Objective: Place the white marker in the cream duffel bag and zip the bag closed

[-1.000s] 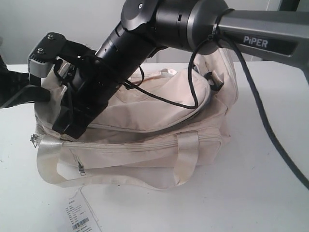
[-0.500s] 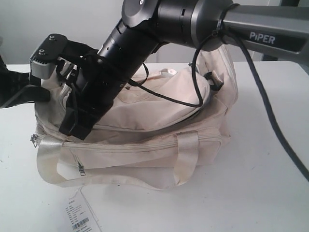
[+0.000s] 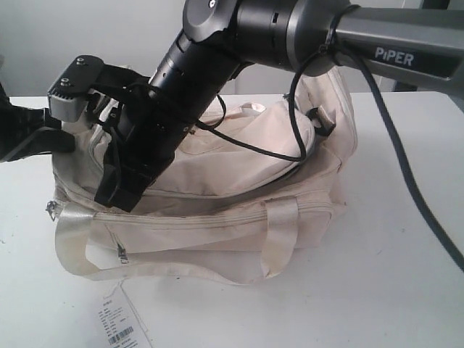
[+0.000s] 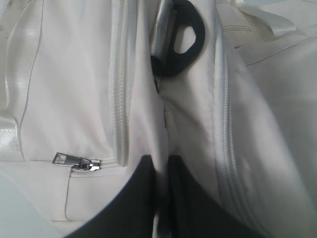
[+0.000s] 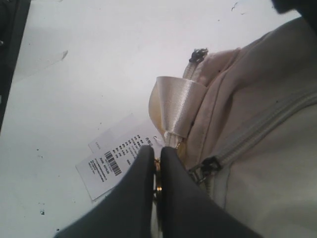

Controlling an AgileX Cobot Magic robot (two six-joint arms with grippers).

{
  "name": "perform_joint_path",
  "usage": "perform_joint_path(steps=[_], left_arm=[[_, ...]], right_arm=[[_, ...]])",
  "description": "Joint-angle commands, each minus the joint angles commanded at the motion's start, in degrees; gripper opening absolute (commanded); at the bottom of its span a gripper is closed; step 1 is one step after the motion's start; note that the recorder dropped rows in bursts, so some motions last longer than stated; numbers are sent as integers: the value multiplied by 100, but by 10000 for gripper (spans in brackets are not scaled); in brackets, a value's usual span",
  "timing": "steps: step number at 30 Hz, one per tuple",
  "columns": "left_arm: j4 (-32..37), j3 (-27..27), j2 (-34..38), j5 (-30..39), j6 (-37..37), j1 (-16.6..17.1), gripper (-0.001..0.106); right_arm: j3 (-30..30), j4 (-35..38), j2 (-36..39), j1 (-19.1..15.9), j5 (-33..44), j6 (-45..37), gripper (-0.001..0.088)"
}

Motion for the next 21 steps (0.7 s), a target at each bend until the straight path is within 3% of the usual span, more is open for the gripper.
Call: perform_joint_path(steps=[21], left_arm=[[0,0,0,14,0,0,0]], right_arm=[[0,-290,-12,0,0,177,0]])
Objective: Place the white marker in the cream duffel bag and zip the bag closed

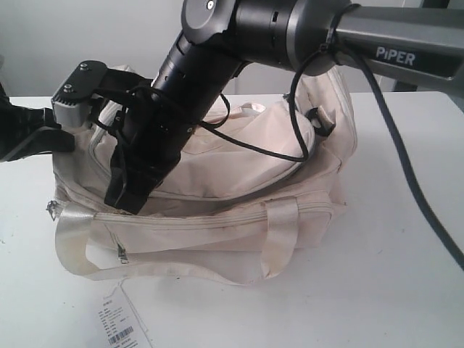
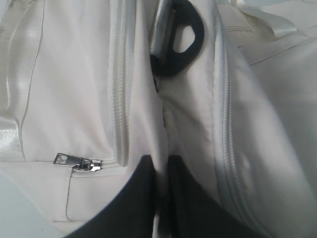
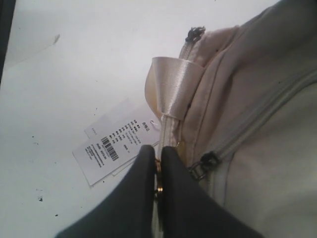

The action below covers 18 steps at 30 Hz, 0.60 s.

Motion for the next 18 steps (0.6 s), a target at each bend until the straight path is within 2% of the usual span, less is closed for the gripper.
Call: perform_joint_path(steps=[18], left_arm=[[0,0,0,2,0,0,0]], right_arm=[[0,-430,-126,0,0,681,0]])
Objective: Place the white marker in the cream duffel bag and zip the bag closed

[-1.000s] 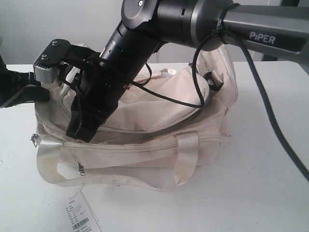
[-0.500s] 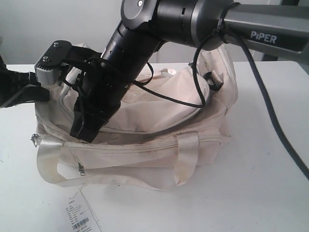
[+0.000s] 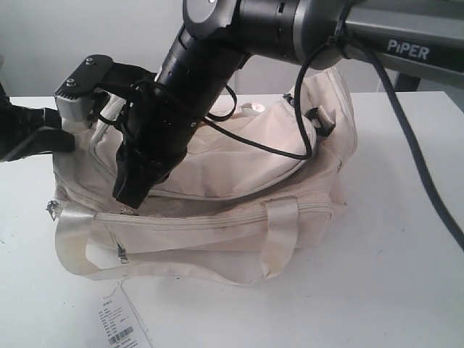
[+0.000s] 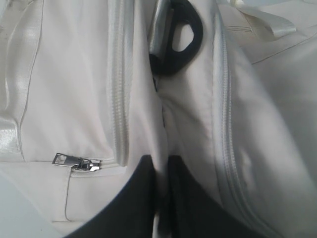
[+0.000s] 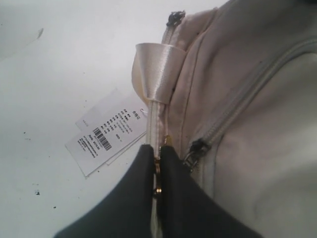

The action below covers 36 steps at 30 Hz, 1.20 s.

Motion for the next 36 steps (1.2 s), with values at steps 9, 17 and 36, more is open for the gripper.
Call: perform_joint_path(steps=[9,17,36], left_arm=[[0,0,0,-12,0,0,0],[0,0,0,-12,0,0,0],[0,0,0,-22,0,0,0]], right_arm=[[147,31,0,0,0,309,0],[154,-246,-124,0,0,1006,0],[332,-498,-255,0,0,1339,0]])
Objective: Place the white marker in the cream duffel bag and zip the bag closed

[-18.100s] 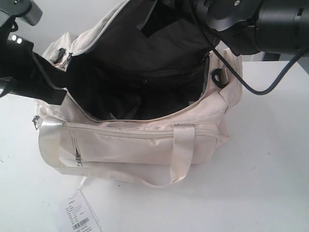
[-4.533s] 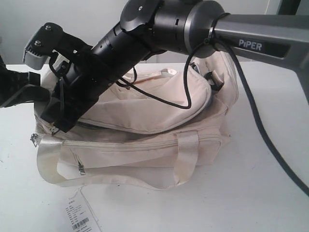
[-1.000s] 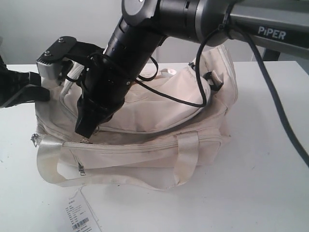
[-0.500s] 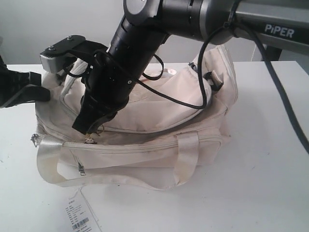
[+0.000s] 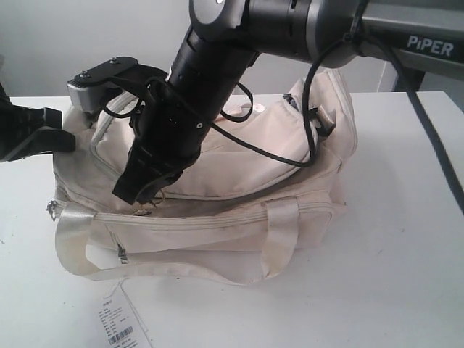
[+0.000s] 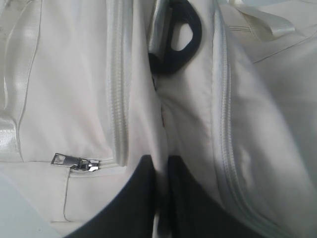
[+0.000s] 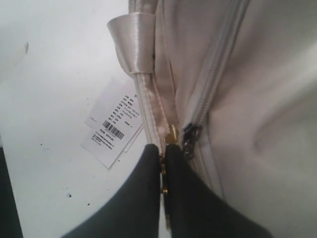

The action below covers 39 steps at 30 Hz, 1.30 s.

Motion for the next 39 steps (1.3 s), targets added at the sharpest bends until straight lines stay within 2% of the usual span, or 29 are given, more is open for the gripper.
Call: perform_joint_path(steps=[39], left_arm=[[0,0,0,-10,0,0,0]], right_arm=[[0,-77,-122,0,0,456,0]])
